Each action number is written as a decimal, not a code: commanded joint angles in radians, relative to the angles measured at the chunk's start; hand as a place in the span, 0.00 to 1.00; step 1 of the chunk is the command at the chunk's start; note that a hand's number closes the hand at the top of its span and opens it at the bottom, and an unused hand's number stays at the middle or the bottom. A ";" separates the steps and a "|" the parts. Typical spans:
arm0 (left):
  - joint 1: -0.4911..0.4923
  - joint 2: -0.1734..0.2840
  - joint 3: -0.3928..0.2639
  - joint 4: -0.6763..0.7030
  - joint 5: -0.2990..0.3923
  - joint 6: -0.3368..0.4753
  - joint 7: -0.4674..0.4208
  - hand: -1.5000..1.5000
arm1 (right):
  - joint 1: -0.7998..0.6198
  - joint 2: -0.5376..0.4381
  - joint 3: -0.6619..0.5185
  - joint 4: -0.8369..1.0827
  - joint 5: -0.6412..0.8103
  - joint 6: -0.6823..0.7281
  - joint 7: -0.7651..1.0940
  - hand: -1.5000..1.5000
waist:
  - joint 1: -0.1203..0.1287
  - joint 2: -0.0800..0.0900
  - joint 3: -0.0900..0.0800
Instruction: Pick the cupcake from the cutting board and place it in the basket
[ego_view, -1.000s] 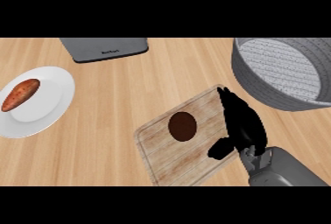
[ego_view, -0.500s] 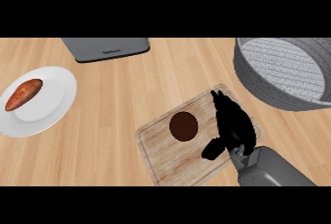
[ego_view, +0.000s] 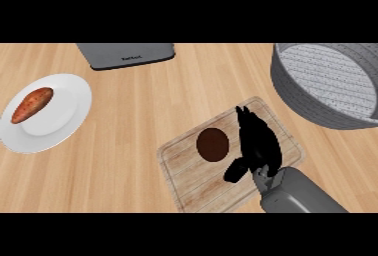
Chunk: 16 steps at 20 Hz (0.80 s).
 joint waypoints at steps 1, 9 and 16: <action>-0.269 0.023 -0.071 -0.217 -0.015 -0.043 -0.048 0.50 | 0.000 0.038 0.008 0.025 0.020 0.000 0.082 0.00 | -0.025 -0.004 -0.003; -0.279 -0.008 -0.103 -0.237 -0.043 -0.008 -0.038 0.50 | 0.001 0.081 -0.011 0.075 0.056 -0.017 0.070 0.00 | -0.040 -0.001 -0.003; -0.279 -0.021 -0.124 -0.270 -0.059 0.015 -0.026 0.50 | 0.003 0.086 0.019 0.110 0.071 0.032 0.027 1.00 | -0.011 0.004 -0.002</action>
